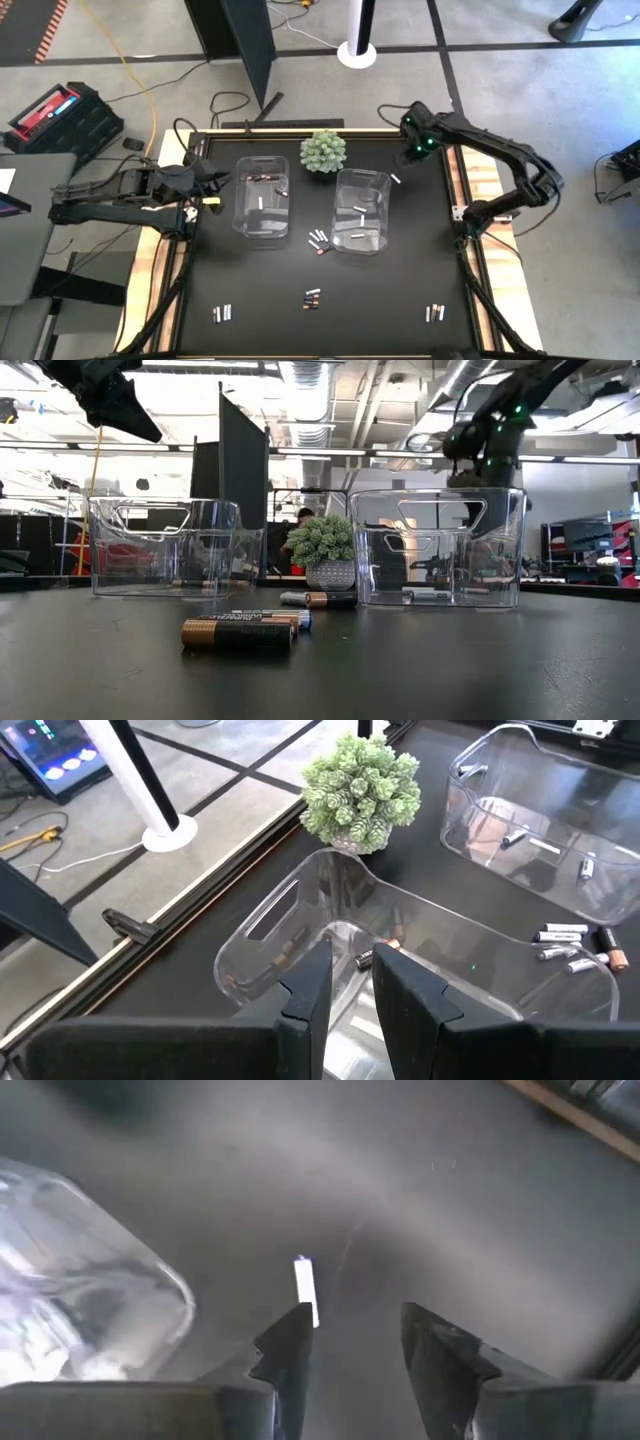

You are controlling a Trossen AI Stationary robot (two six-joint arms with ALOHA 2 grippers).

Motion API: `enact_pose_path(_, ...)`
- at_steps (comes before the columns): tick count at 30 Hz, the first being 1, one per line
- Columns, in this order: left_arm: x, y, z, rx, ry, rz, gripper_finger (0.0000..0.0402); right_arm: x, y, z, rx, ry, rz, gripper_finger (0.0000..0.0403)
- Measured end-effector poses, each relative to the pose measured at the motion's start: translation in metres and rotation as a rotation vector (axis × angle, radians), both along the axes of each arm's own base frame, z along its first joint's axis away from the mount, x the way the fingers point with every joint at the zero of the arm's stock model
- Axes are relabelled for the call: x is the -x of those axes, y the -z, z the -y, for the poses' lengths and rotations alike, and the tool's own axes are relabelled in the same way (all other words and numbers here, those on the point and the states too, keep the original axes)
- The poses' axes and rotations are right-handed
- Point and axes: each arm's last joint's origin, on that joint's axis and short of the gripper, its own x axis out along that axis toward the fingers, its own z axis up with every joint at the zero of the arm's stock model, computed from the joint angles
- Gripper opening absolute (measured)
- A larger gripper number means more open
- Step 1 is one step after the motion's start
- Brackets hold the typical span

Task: Sort batteries
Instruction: Put the white-blue battery into the right transparent bin

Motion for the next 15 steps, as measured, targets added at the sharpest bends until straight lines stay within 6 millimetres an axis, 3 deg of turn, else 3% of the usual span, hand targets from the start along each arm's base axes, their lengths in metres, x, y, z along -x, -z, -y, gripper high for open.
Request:
enact_pose_path(10, 0.000, 0.000, 0.000, 0.002, -0.002, 0.002, 0.0073, -0.021, 0.038, 0.004, -0.133, -0.070, -0.062, 0.0164)
enact_pose_path(15, 0.000, 0.000, 0.000, 0.002, -0.002, 0.001, 0.0073, -0.034, 0.045, 0.002, -0.108, -0.125, -0.028, 0.0164)
